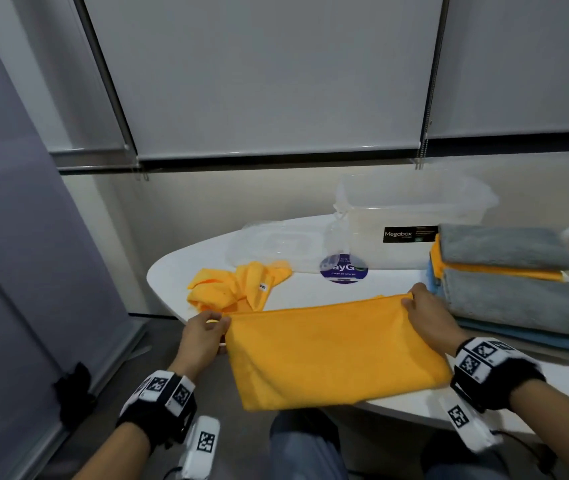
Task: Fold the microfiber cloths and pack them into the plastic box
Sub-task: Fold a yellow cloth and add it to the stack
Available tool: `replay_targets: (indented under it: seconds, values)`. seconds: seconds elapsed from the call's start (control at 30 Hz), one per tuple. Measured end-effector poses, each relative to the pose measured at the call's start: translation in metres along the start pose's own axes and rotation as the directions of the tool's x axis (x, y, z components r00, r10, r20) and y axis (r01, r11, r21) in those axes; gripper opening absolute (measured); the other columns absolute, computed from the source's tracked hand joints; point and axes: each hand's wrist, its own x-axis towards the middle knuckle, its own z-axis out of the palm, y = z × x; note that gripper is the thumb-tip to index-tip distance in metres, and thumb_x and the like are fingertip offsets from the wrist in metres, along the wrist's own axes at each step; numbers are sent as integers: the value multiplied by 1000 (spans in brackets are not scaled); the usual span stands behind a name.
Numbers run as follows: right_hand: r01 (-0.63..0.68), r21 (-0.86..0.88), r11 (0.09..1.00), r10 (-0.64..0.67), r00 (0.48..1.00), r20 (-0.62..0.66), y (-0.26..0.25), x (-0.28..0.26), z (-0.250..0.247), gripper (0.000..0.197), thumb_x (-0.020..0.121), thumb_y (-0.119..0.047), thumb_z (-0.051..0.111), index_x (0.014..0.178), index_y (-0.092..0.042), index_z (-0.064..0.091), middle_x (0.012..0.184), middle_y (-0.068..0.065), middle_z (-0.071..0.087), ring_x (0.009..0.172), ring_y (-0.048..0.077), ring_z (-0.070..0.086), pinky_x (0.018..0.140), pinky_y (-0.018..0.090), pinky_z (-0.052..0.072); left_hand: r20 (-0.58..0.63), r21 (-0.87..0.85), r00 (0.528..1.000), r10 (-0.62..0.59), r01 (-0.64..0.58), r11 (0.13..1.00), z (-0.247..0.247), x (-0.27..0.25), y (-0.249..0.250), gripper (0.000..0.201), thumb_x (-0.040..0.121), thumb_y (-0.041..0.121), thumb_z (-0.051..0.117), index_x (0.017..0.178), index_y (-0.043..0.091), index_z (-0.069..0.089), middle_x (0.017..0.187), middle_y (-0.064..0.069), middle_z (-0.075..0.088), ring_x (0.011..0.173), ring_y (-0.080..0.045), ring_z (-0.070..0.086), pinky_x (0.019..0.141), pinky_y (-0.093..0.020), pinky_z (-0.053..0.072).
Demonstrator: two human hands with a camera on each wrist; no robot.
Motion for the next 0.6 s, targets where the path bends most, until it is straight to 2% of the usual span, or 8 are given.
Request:
replay_targets:
  seconds: [0.1,0.2,0.27,0.33,0.43,0.5,0.6]
  values:
    - [-60,-60,996,59,998,-12,-1,8,5,16,106,-13,36,92,-5,40,78,8,47,68,18,46,52,31,26,-33,150,999,19,-14,989,14,12,-3,16,99,21,60,104,5,61,95,-18,68,75,-28,68,49,-31,53]
    - [-112,-95,989,111,994,-16,-2,19,8,14,105,-10,36,93,-4,39,80,7,46,68,16,45,54,31,30,-73,318,996,47,-22,948,22,21,-8,14,97,22,62,102,8,61,88,-13,67,73,-25,67,60,-36,58]
    - [-144,-119,982,145,989,-2,-2,25,9,13,106,-12,37,95,-4,39,83,8,46,69,16,44,57,33,34,-74,363,996,42,-12,932,22,24,-9,14,96,21,62,101,8,61,85,-10,65,73,-24,66,61,-34,56]
    - [-159,-133,978,162,987,9,-2,30,11,14,106,-14,37,97,-3,38,93,14,50,72,19,46,64,35,38,-60,408,997,47,-19,913,22,24,-8,15,95,19,62,97,5,63,84,-11,65,76,-27,66,66,-38,57]
    - [-167,-150,975,171,985,19,1,35,15,16,106,-17,39,100,-2,37,112,25,53,90,31,53,71,37,40,-52,441,997,56,-27,897,23,25,-7,19,93,15,60,89,-3,64,80,-18,67,77,-32,65,70,-43,56]
    - [-173,-181,968,180,983,22,3,37,18,16,106,-17,38,102,-1,39,117,27,53,101,38,57,73,38,42,-47,467,997,54,-26,884,24,27,-9,22,91,15,59,84,-5,63,77,-19,67,76,-34,65,69,-44,54]
    - [-170,-217,961,180,983,26,7,39,21,25,106,-20,40,112,4,46,121,28,53,107,41,57,74,36,42,-43,504,997,68,-37,863,26,30,-10,25,89,13,58,79,-10,61,75,-24,66,75,-39,66,68,-49,56]
